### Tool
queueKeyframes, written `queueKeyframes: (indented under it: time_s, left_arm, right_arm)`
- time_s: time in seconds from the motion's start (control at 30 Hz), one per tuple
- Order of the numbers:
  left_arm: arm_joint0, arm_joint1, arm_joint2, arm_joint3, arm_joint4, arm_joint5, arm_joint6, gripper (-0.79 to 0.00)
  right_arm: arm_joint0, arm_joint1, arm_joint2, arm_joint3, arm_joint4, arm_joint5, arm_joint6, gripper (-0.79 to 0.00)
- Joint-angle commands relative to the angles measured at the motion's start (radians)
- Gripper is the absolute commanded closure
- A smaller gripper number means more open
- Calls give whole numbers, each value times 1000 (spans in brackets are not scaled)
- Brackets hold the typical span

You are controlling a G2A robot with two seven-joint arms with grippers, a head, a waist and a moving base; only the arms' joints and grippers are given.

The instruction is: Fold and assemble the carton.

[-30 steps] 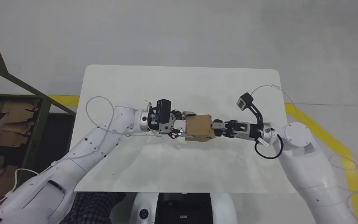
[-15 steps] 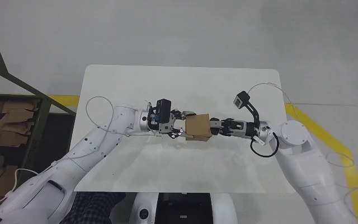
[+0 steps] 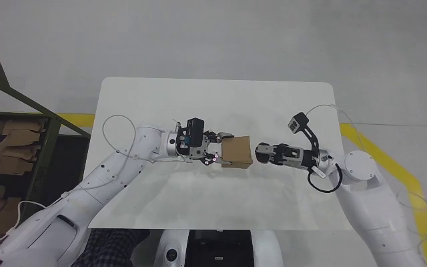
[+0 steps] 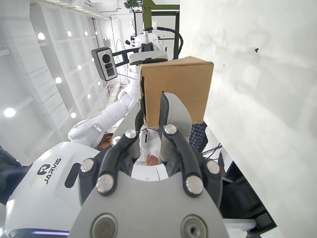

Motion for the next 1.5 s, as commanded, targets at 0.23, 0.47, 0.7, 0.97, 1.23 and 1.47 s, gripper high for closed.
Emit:
queueKeyframes:
  time_s: [0.23,0.47,0.7,0.97,1.23,1.47]
  left_arm:
    - [0,0,0,0,0,0,0,-351]
    - [0,0,0,0,0,0,0,-348]
    - [0,0,0,0,0,0,0,-345]
    - [0,0,0,0,0,0,0,-348]
    - [0,0,0,0,0,0,0,-348]
    - [0,0,0,0,0,0,0,-348]
  right_arm:
    - [-58,10,18,-53,-19,5,19,0]
    - [-54,10,4,-63,-19,6,20,0]
    - [-23,7,-31,-67,-35,18,31,0]
    - [-19,11,-4,-21,-9,5,22,0]
    - [-72,22,67,-9,18,-22,1,0]
    - [-85,24,76,-13,19,-29,-3,0]
